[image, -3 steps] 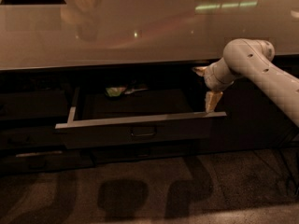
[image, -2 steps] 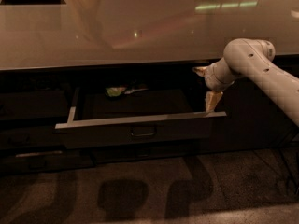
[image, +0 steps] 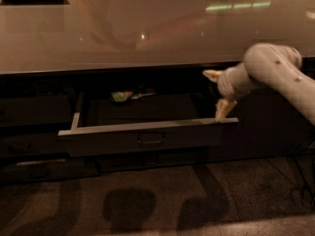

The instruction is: Open top drawer

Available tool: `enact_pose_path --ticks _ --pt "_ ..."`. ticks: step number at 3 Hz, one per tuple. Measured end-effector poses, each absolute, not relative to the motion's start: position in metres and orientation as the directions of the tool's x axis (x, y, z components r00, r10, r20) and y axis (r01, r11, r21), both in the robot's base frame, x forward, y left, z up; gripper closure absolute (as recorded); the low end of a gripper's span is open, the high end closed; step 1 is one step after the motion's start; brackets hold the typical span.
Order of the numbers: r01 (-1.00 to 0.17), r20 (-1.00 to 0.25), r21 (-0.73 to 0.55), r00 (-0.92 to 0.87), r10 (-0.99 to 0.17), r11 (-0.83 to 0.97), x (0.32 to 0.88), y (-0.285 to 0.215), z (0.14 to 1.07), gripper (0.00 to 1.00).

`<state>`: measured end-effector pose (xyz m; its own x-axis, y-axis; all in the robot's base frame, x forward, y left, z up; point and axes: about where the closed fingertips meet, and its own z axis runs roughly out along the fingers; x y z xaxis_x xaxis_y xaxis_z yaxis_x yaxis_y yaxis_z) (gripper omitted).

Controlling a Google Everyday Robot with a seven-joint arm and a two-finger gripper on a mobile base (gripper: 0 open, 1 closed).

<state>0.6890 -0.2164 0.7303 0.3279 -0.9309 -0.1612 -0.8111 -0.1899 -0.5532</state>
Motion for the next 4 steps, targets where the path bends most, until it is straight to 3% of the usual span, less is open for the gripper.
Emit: enact_pose_path --ticks 2,4 --pt "-0.902 -0.201 -0.416 0.215 -0.956 -0.116 0.54 -0.267 0.656 0.0" --pt "-0.916 -0.207 -0.378 0.223 -0.953 -0.133 0.524 -0.262 0.636 0.0"
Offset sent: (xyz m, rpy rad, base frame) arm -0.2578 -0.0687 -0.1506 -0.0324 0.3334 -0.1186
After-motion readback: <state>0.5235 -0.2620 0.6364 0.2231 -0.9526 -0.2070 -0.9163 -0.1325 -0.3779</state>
